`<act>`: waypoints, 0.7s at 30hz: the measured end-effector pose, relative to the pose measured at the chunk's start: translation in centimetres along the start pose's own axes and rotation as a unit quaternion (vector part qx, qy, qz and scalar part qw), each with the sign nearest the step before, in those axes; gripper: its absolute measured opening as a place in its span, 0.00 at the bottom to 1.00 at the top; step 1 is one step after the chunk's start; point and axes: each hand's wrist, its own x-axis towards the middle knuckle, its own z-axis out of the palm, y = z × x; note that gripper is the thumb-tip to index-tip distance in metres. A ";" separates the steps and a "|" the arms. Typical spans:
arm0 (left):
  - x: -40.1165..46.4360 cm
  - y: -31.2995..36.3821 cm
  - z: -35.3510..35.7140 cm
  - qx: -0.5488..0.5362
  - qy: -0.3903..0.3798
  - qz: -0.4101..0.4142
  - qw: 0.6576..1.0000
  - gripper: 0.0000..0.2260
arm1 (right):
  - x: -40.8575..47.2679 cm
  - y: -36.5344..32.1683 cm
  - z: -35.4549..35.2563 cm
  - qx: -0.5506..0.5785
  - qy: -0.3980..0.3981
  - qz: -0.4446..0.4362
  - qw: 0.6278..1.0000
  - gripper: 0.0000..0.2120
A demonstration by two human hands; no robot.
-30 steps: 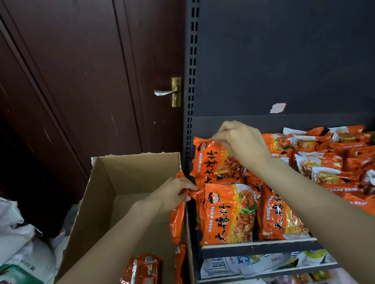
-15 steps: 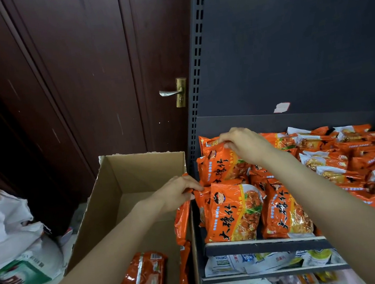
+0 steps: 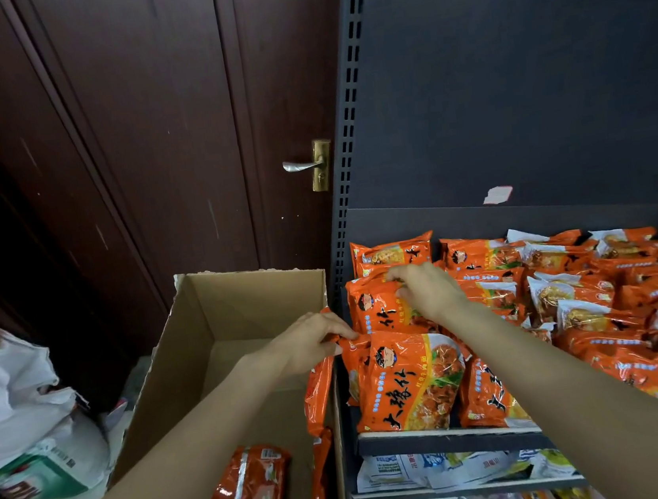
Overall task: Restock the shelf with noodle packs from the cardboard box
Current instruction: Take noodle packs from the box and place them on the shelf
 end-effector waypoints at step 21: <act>-6.0 0.2 -6.0 -0.083 0.288 0.002 0.954 0.04 | -1.6 -7.5 0.7 0.184 0.012 -0.155 0.971 0.27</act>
